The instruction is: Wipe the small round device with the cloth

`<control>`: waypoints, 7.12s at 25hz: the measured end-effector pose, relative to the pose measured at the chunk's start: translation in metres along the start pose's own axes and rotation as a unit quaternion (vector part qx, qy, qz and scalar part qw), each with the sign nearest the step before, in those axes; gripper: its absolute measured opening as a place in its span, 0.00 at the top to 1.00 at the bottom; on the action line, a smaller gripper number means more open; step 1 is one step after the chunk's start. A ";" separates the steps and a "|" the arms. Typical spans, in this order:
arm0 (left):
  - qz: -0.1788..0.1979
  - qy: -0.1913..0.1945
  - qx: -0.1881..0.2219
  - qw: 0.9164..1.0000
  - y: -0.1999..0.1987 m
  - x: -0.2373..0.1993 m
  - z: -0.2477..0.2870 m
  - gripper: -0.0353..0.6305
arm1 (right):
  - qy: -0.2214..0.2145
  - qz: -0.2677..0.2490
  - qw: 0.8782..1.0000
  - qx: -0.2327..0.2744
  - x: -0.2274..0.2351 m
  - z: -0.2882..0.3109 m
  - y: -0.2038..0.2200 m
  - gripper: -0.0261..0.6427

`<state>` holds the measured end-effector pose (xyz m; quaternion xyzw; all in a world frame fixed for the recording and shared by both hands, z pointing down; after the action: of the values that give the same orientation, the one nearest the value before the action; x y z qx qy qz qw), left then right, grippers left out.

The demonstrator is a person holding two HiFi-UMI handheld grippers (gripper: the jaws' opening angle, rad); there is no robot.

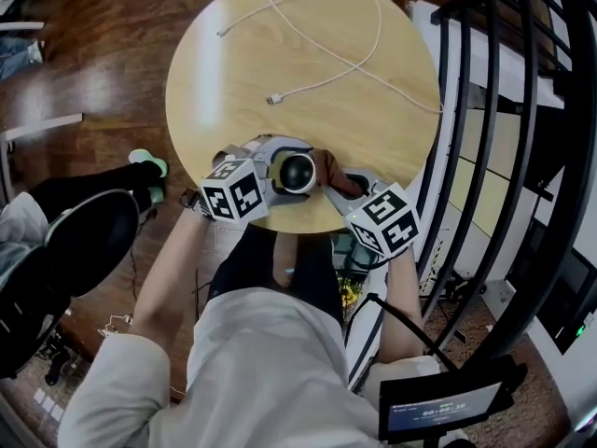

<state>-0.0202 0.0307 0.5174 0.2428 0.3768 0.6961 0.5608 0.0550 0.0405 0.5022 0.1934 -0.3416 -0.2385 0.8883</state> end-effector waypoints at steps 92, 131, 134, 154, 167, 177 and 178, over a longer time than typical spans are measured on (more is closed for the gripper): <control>-0.084 -0.169 -0.024 0.982 0.015 0.006 0.005 0.39 | 0.100 -0.002 0.986 0.137 0.015 -0.039 -0.016 0.86; -0.102 -0.197 -0.030 0.975 0.012 0.014 -0.005 0.37 | 0.251 -0.224 0.938 -0.086 0.014 0.022 0.004 0.86; -0.189 -0.251 -0.019 0.949 0.018 0.024 -0.004 0.36 | 0.286 -0.153 0.944 -0.056 0.026 0.005 0.003 0.86; -0.074 -0.173 0.015 0.982 0.021 0.019 -0.005 0.36 | -0.092 -0.097 0.983 0.128 -0.057 -0.040 -0.034 0.86; -0.060 -0.162 0.014 0.985 0.018 0.014 -0.005 0.36 | -0.059 -0.063 0.988 0.126 -0.026 -0.009 -0.034 0.86; -0.073 -0.172 0.022 0.982 0.016 0.016 -0.004 0.36 | 0.041 -0.149 0.988 -0.004 -0.002 0.028 -0.014 0.86; -0.075 -0.171 0.023 0.982 0.015 0.016 -0.004 0.35 | 0.059 -0.170 0.983 -0.024 0.001 0.033 -0.010 0.86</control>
<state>-0.0365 0.0440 0.5257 0.3427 0.3083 0.5913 0.6616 0.0297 0.0259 0.5199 0.2408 -0.2449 -0.3823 0.8578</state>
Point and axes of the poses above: the fingertips, and each gripper's own axes: z forward along the fingers, x to its right, y out of its underside, the point moved 4 cm from there along -z, backward along the fingers, and after that the axes turned 5 degrees about z, right-handed, at the moved point
